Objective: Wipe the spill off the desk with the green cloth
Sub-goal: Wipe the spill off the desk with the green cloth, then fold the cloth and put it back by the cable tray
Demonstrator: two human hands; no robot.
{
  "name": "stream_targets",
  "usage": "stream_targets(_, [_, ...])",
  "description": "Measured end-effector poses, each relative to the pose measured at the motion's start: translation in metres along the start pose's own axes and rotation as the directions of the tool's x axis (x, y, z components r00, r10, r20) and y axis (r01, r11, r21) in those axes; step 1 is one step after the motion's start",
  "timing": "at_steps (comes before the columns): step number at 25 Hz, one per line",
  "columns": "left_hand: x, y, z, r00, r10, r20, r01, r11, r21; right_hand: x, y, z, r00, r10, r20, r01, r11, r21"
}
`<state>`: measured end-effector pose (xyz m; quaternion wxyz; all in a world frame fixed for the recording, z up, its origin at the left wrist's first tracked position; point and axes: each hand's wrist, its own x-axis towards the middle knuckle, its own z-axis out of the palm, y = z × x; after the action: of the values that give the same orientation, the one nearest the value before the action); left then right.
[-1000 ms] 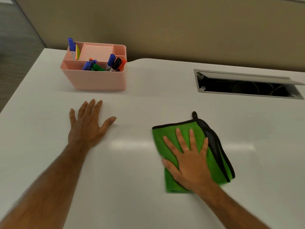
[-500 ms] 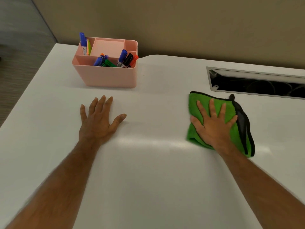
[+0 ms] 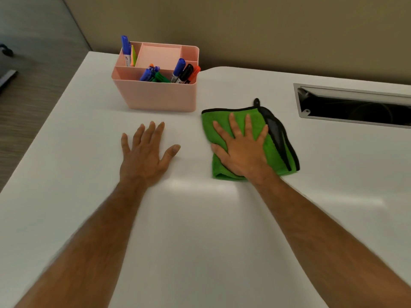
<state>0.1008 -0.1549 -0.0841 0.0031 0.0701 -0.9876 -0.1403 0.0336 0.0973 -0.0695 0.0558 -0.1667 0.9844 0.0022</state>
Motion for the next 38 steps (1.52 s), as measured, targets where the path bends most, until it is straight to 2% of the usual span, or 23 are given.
stream_targets(4, [-0.002, 0.001, -0.001, 1.000, -0.019, 0.001, 0.019, 0.997, -0.070, -0.028, -0.029, 0.003, 0.991, -0.137, 0.009, 0.137, 0.990, -0.012])
stream_targets(8, [-0.002, -0.002, -0.005, 0.999, -0.052, -0.001, 0.050, 0.973, -0.223, -0.075, -0.055, 0.005, 0.967, -0.256, -0.012, 0.256, 0.966, 0.040])
stream_targets(10, [-0.004, -0.003, -0.007, 0.997, -0.077, -0.009, 0.069, 0.933, -0.353, -0.104, -0.068, 0.002, 0.946, -0.323, -0.037, 0.324, 0.930, 0.176])
stream_targets(12, [-0.004, 0.000, -0.008, 0.994, -0.109, -0.003, 0.092, 0.852, -0.515, -0.134, -0.080, -0.003, 0.936, -0.351, -0.027, 0.316, 0.806, 0.501])
stream_targets(13, [-0.003, 0.002, -0.008, 0.992, -0.128, 0.014, 0.111, 0.798, -0.592, -0.148, -0.085, -0.008, 0.933, -0.361, 0.007, 0.247, 0.654, 0.715])
stream_targets(14, [-0.003, 0.004, -0.007, 0.987, -0.160, 0.034, 0.142, 0.731, -0.667, -0.162, -0.088, -0.016, 0.934, -0.355, 0.052, 0.113, 0.429, 0.896])
stream_targets(15, [0.000, 0.004, -0.007, 0.979, -0.195, 0.061, 0.176, 0.653, -0.736, -0.173, -0.090, -0.027, 0.937, -0.329, 0.114, -0.068, 0.148, 0.987])
stream_targets(16, [0.002, 0.002, -0.003, 0.971, -0.215, 0.102, 0.212, 0.583, -0.784, -0.182, -0.090, -0.037, 0.942, -0.265, 0.205, -0.243, -0.120, 0.963])
stream_targets(17, [0.002, 0.001, -0.002, 0.967, -0.214, 0.137, 0.234, 0.544, -0.806, -0.185, -0.087, -0.048, 0.922, -0.202, 0.331, -0.384, -0.365, 0.848])
stream_targets(18, [-0.001, 0.001, -0.003, 0.966, -0.197, 0.167, 0.248, 0.522, -0.816, -0.185, -0.081, -0.050, 0.891, -0.143, 0.431, -0.433, -0.551, 0.713])
stream_targets(20, [-0.012, 0.016, -0.011, 0.961, -0.172, 0.215, 0.269, 0.418, -0.868, -0.185, -0.068, -0.064, 0.841, -0.017, 0.541, -0.375, -0.739, 0.560])
stream_targets(21, [-0.019, 0.031, -0.017, 0.958, -0.166, 0.235, 0.276, 0.300, -0.913, -0.181, -0.062, -0.073, 0.835, 0.018, 0.549, -0.312, -0.807, 0.501])
stream_targets(23, [-0.032, 0.068, -0.030, 0.938, -0.134, 0.318, 0.318, -0.023, -0.948, -0.169, -0.049, -0.081, 0.856, 0.081, 0.510, -0.193, -0.865, 0.463])
stream_targets(24, [-0.038, 0.087, -0.034, 0.912, -0.085, 0.400, 0.382, -0.173, -0.908, -0.162, -0.041, -0.081, 0.873, 0.124, 0.471, -0.127, -0.876, 0.466])
stream_targets(25, [-0.044, 0.104, -0.036, 0.878, -0.013, 0.479, 0.456, -0.281, -0.844, -0.157, -0.034, -0.083, 0.885, 0.175, 0.431, -0.060, -0.876, 0.479])
stream_targets(27, [-0.057, 0.133, -0.034, 0.793, 0.142, 0.593, 0.596, -0.381, -0.707, -0.147, -0.015, -0.085, 0.911, 0.251, 0.328, 0.059, -0.865, 0.498])
stream_targets(28, [-0.064, 0.145, -0.032, 0.760, 0.200, 0.619, 0.640, -0.397, -0.658, -0.144, -0.005, -0.087, 0.921, 0.271, 0.280, 0.104, -0.864, 0.492])
stream_targets(30, [-0.068, 0.166, -0.023, 0.744, 0.229, 0.628, 0.663, -0.371, -0.650, -0.141, 0.023, -0.086, 0.935, 0.290, 0.201, 0.157, -0.852, 0.500])
stream_targets(32, [-0.058, 0.187, -0.016, 0.767, 0.177, 0.617, 0.640, -0.273, -0.718, -0.142, 0.066, -0.080, 0.953, 0.269, 0.140, 0.155, -0.828, 0.539])
stream_targets(34, [-0.042, 0.208, -0.011, 0.821, 0.112, 0.560, 0.571, -0.140, -0.809, -0.144, 0.115, -0.080, 0.980, 0.172, 0.103, 0.074, -0.791, 0.608])
stream_targets(36, [-0.027, 0.233, -0.009, 0.869, 0.081, 0.489, 0.493, -0.048, -0.869, -0.144, 0.159, -0.085, 0.974, 0.123, 0.189, -0.065, -0.648, 0.759])
stream_targets(38, [-0.016, 0.258, -0.007, 0.898, 0.067, 0.435, 0.435, 0.017, -0.900, -0.138, 0.196, -0.090, 0.922, 0.207, 0.326, -0.225, -0.397, 0.890])
